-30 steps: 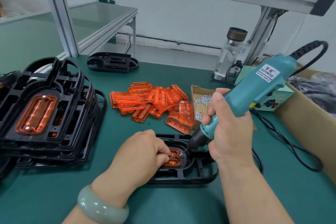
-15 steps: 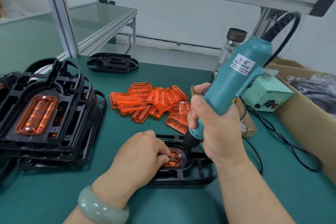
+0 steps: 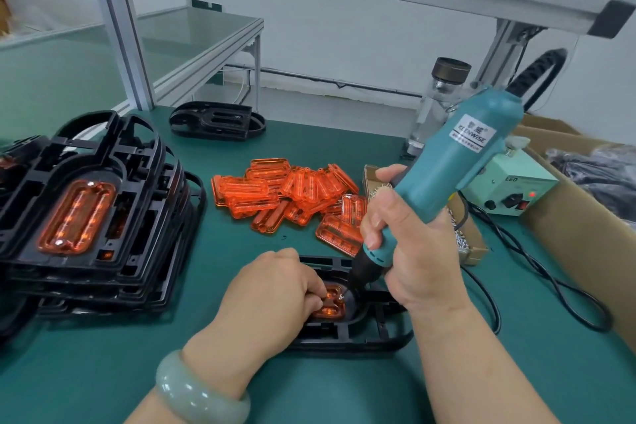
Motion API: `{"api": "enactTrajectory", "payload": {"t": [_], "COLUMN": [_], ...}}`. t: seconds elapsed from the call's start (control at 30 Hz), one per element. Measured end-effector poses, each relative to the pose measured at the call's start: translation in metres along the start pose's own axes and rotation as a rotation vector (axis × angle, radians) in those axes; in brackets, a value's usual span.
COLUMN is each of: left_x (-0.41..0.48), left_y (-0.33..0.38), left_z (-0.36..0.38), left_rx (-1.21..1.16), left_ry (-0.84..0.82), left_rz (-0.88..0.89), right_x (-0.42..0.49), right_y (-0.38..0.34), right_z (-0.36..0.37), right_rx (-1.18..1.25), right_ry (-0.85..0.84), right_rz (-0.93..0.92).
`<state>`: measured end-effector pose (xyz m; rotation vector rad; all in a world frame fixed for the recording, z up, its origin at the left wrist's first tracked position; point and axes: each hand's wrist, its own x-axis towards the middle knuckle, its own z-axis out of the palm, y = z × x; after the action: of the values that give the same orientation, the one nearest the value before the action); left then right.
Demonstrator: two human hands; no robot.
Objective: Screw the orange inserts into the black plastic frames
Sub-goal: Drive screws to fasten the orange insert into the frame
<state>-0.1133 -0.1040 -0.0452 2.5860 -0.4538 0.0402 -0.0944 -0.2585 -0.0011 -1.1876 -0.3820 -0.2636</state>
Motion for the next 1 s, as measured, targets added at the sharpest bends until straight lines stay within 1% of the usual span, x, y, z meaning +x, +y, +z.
{"api": "enactTrajectory", "payload": {"t": [0.27,0.37,0.5,0.63,0.73,0.83,1.0], "left_x": [0.0006,0.0008,0.0014,0.0023,0.0029,0.0023,0.0010], "left_y": [0.0013,0.0011,0.0005,0.0007,0.0013,0.0015,0.0033], "left_z": [-0.0006,-0.0003,0.0006,0.0016,0.0020,0.0011,-0.0006], "left_rx": [0.002,-0.004,0.002,0.008,0.017,-0.001,-0.023], "left_ry": [-0.011,-0.006,0.001,0.006,0.013,0.015,0.008], "left_rz": [-0.008,-0.009,-0.007,-0.001,0.009,0.005,-0.010], "right_x": [0.0052,0.0056,0.0029,-0.0023,-0.0029,-0.0023,0.0015], "right_y": [0.0005,0.0004,0.0017,0.0028,0.0029,0.0031,0.0021], "right_z": [0.0063,0.0057,0.0000,-0.0024,-0.0007,0.0024,0.0020], "right_rx": [-0.011,-0.001,0.071,0.052,0.034,0.041,0.017], "right_ry": [-0.139,-0.102,0.001,0.065,0.075,0.042,-0.087], "right_rz": [0.058,0.062,0.066,0.024,0.011,0.032,0.057]}}
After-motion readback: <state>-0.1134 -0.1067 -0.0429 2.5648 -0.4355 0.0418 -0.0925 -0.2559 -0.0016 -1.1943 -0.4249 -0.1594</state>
